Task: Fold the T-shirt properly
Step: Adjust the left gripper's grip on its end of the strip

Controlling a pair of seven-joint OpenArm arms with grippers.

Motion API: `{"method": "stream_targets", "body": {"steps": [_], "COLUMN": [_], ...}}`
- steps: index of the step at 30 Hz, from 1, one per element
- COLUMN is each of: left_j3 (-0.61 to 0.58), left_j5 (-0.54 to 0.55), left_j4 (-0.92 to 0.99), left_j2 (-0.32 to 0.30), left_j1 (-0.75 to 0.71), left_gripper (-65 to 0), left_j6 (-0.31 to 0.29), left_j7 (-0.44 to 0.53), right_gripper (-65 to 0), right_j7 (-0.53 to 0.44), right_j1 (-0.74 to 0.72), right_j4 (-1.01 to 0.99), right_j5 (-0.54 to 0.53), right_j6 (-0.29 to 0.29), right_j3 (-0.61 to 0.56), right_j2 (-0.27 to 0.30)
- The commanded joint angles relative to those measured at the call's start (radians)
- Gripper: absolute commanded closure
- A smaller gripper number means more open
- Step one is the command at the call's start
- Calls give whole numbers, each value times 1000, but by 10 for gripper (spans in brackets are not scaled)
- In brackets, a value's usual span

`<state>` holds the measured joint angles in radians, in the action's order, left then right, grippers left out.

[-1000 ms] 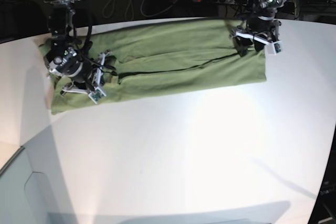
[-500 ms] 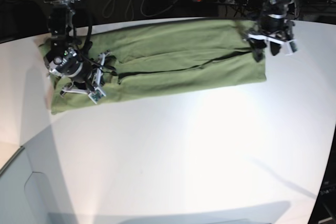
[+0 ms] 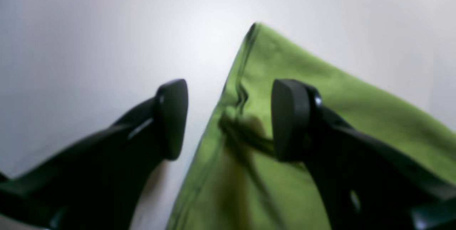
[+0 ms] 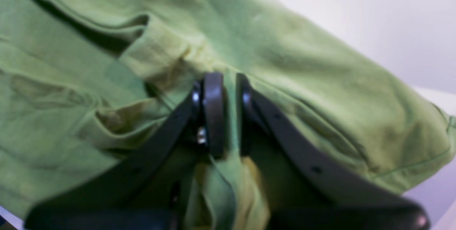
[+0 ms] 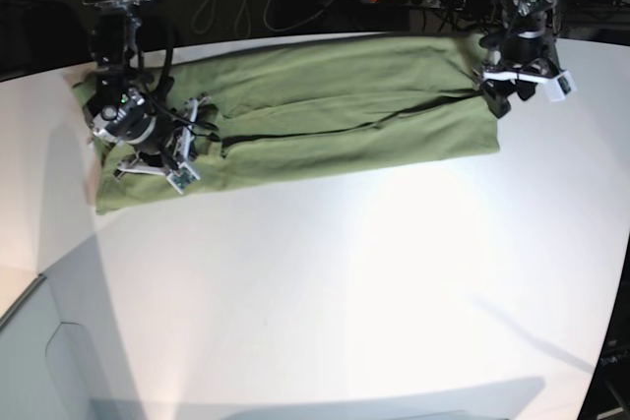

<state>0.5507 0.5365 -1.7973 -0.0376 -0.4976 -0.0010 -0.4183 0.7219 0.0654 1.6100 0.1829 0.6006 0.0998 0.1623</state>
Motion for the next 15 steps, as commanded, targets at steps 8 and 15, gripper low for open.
{"method": "stream_targets", "body": {"steps": [8, 15], "left_j3": [-4, -27], "left_j5": [4, 4], "left_j4": [54, 67], "left_j2": [-9, -23], "left_j1": [0, 0], "left_gripper": [-359, -358], "left_j6": [-1, -1], "left_j7": [16, 20], "right_gripper": [-39, -39], "right_j7": [-17, -17], "right_j1": [-9, -9], "right_j4": [16, 16], "right_j5": [-6, -6], "right_j6": [5, 5], "right_j3": [5, 5], "right_j2": [6, 6]}}
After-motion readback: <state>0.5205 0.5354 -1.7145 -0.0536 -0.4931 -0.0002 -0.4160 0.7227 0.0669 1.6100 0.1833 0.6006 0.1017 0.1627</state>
